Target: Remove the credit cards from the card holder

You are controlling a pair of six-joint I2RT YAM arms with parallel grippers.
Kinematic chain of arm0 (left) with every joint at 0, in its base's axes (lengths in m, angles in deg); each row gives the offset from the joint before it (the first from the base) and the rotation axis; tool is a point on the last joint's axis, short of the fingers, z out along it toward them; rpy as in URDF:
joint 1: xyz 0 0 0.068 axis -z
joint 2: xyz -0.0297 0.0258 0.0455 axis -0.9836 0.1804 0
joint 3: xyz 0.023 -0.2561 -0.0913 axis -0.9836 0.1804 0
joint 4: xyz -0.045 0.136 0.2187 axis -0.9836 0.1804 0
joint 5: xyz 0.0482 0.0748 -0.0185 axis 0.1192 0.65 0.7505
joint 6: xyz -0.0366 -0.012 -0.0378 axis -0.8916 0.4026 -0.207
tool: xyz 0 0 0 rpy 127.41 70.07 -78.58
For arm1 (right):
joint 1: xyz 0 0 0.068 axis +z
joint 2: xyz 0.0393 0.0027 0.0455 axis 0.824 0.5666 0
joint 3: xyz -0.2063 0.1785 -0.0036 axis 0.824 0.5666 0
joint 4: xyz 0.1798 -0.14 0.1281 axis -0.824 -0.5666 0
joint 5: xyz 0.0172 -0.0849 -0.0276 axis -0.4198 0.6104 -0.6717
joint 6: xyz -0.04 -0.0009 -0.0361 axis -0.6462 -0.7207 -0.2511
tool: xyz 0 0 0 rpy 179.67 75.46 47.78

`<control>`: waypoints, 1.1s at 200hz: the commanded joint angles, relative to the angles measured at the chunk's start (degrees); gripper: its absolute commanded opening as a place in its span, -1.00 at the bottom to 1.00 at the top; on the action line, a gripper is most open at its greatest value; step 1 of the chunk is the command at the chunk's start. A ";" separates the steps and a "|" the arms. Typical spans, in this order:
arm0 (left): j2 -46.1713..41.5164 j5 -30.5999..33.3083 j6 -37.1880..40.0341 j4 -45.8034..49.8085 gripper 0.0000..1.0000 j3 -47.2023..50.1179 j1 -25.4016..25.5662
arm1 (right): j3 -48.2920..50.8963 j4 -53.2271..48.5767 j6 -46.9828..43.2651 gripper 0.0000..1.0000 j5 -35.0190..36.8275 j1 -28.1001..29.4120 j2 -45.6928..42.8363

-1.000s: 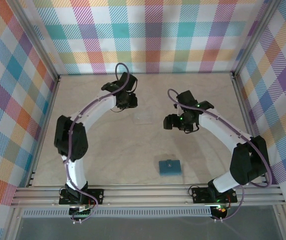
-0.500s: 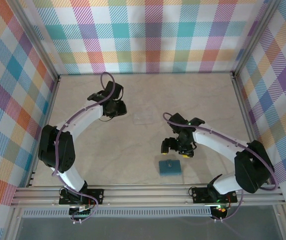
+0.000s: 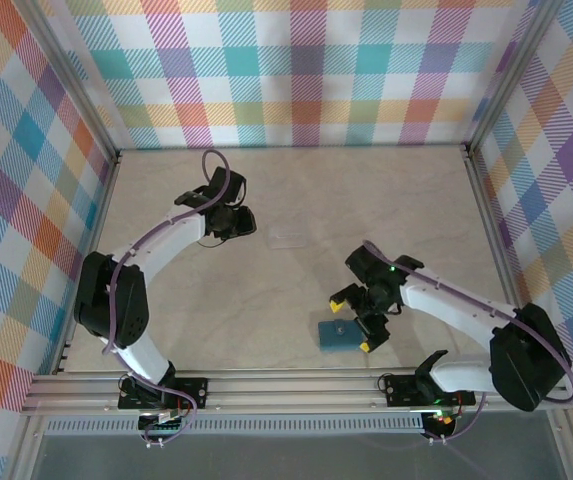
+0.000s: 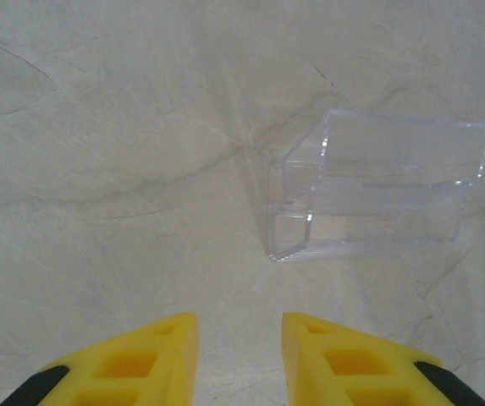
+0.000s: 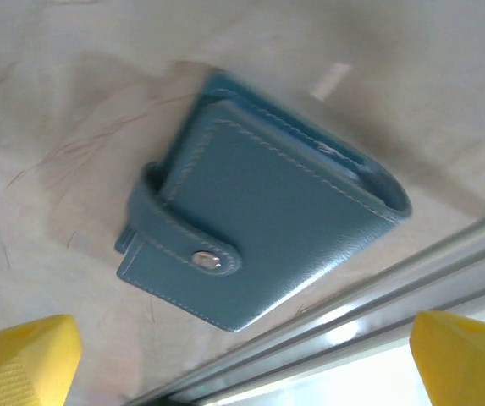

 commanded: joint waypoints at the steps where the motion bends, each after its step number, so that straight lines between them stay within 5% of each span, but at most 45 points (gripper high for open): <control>1: -2.87 -0.57 0.20 -0.71 -0.36 1.23 -0.42 | 3.57 3.09 19.39 0.99 -0.99 0.33 -3.54; 114: -3.67 -0.38 0.17 -1.02 -0.33 2.42 -0.63 | 9.73 16.11 26.09 1.00 1.29 0.22 3.25; 154: -3.94 -0.04 0.05 -0.61 -0.33 2.53 -0.69 | 9.43 14.76 23.93 0.67 4.23 0.29 3.51; 191: -4.03 0.13 0.17 -0.51 -0.33 2.42 -0.68 | 4.59 9.46 18.08 0.54 7.82 0.27 4.34; 220: -3.79 -0.02 0.52 -0.33 -0.32 2.53 -0.68 | -1.71 7.78 5.23 0.51 9.33 0.04 9.18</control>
